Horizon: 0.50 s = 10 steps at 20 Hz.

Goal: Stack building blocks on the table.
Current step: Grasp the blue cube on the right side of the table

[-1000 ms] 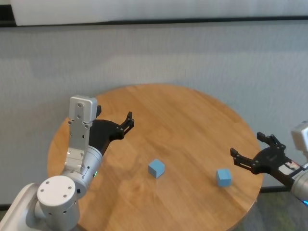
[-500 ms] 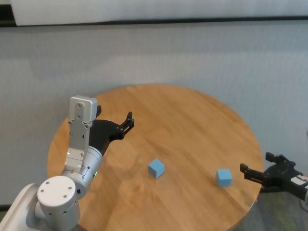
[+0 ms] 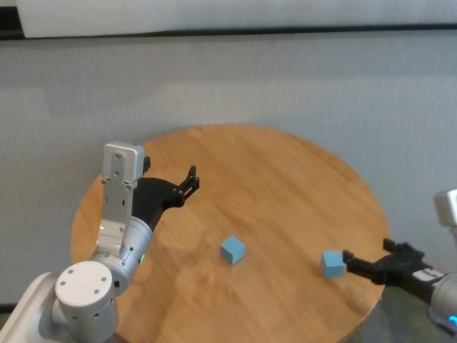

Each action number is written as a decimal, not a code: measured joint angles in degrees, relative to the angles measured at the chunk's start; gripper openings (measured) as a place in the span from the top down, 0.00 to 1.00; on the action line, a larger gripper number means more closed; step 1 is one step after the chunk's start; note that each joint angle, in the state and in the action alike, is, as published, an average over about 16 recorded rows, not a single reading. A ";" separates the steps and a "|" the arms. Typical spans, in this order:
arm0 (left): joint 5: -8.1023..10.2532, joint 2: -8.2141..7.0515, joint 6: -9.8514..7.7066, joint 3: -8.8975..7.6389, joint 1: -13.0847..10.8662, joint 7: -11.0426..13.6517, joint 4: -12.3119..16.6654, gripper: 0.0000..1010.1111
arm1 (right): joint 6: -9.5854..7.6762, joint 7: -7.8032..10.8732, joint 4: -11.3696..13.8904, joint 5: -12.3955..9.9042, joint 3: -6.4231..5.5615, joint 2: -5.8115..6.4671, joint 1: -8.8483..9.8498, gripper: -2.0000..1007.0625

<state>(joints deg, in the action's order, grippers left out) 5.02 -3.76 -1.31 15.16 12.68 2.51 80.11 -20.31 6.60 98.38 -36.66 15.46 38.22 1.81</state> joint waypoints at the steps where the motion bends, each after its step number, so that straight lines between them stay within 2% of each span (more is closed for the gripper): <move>1: 0.00 0.00 0.00 0.00 0.00 0.00 0.00 0.01 | -0.70 -0.76 0.33 0.23 0.10 -0.47 0.06 0.00; 6: 0.00 0.00 0.00 0.00 0.00 0.00 0.00 0.01 | -3.72 -3.94 1.22 2.02 1.04 -2.54 -0.09 0.00; 10: 0.00 0.00 0.00 0.00 0.00 0.00 0.00 0.01 | -5.21 -5.48 0.86 4.03 2.14 -3.70 -0.69 0.00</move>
<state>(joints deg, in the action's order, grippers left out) 5.02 -3.75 -1.31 15.17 12.68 2.50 80.11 -25.52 1.12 99.24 -32.64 17.60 34.52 1.12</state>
